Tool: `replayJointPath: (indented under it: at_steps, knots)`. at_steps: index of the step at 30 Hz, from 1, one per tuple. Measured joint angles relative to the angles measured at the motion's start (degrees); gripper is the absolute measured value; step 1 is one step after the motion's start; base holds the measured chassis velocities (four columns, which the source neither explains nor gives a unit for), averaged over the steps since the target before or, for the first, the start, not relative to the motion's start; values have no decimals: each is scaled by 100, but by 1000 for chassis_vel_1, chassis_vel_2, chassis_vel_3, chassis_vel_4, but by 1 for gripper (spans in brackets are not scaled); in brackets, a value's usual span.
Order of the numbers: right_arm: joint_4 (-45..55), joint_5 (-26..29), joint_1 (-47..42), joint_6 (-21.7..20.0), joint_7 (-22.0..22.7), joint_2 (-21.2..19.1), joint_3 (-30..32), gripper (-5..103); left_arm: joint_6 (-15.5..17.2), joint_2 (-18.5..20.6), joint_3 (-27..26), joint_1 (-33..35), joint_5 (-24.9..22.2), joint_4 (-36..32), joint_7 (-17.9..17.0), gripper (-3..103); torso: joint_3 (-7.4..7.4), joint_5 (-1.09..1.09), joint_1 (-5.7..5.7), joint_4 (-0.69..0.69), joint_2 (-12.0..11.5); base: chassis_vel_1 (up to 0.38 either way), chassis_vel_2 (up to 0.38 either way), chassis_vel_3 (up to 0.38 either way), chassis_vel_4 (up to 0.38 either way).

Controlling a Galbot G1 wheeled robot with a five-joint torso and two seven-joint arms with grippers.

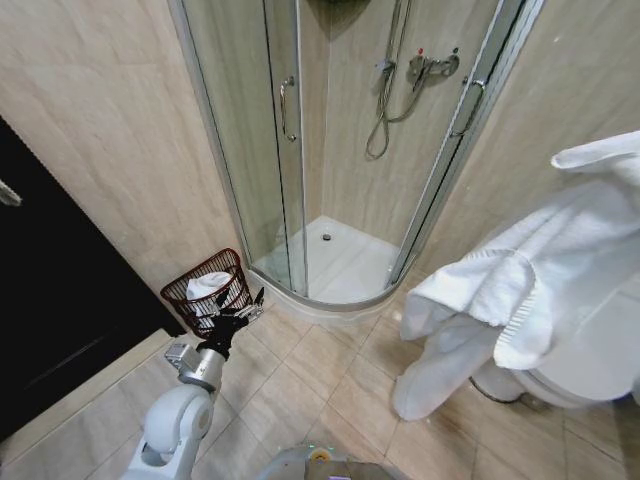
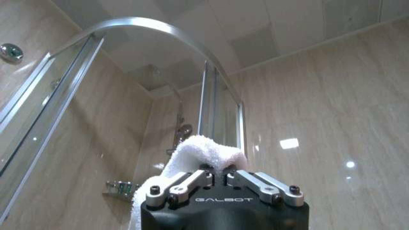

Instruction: Discard the used towel into the hamper.

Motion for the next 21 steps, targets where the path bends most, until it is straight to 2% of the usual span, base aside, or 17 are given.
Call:
replayJointPath:
  at_steps: [21]
  knots:
    - [0,23,25,-3,-1,-29,40,7,0,0,0,0,0,0,0,100,314,0,249,0,564,0,0,0,0]
